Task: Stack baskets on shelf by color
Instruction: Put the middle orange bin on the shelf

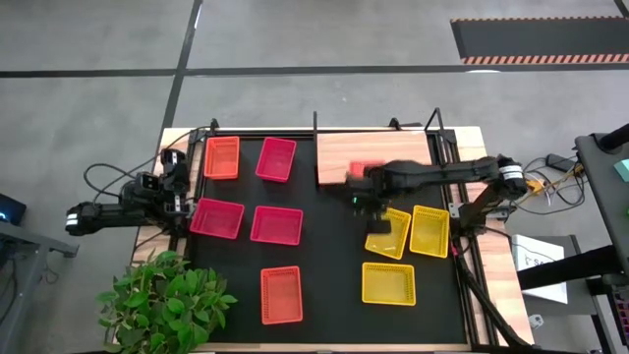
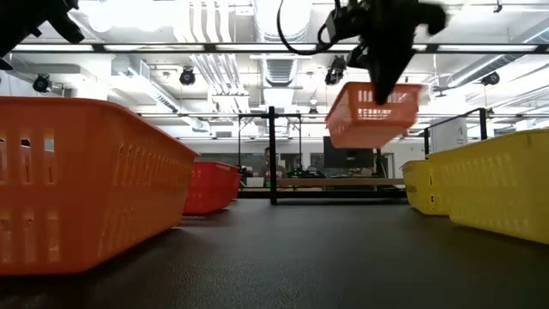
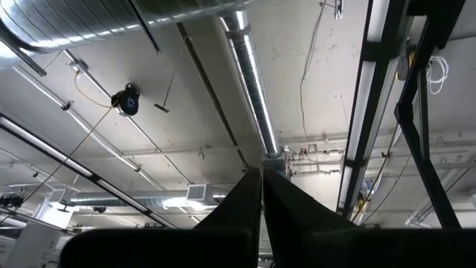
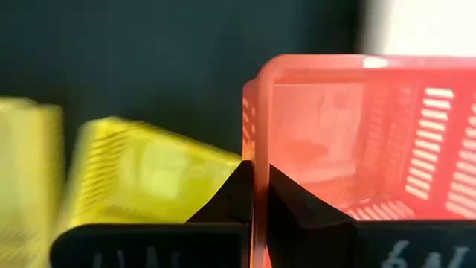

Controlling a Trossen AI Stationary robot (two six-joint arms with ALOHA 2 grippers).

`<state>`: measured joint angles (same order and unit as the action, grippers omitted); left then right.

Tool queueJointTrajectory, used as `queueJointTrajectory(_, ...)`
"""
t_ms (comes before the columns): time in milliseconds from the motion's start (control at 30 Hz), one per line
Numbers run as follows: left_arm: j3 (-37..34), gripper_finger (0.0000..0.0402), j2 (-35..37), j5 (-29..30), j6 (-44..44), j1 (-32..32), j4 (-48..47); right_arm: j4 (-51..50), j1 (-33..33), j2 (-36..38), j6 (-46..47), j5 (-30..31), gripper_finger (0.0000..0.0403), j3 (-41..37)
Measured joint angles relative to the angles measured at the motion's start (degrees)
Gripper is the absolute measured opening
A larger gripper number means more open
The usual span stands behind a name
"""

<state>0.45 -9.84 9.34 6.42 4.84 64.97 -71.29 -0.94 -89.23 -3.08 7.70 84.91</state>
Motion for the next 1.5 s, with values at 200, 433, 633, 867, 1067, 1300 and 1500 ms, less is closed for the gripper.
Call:
queueJointTrajectory(200,0.0,0.0,-0.2,0.0,0.0,0.0,0.0,11.6,-13.5,-0.2,-10.4,4.0,0.0008,-4.4)
queueJointTrajectory(433,0.1,0.0,-0.1,0.0,0.4,0.0,0.6,15.8,-23.7,-1.2,-16.3,-2.0,0.0008,-7.6)
queueJointTrajectory(633,0.2,0.0,-0.1,0.0,0.4,0.0,0.6,15.7,-24.7,-1.2,-18.6,-3.5,0.0008,-9.4)
queueJointTrajectory(867,0.2,0.0,-0.1,0.0,0.4,0.0,0.7,16.2,-24.7,-1.2,-19.2,-3.5,0.0013,-10.0)
queueJointTrajectory(1067,0.2,0.0,-0.1,0.0,0.4,0.0,0.6,17.9,-24.7,-1.2,-19.2,-3.4,0.0052,-10.1)
queueJointTrajectory(1300,0.2,0.0,-0.1,0.0,0.3,0.0,0.7,17.5,-24.7,-1.6,-17.8,-3.2,0.0122,-9.5)
queueJointTrajectory(1500,0.2,0.0,-0.1,0.0,0.0,0.0,0.7,12.0,-24.7,-1.0,-14.5,-3.2,0.0159,-5.7)
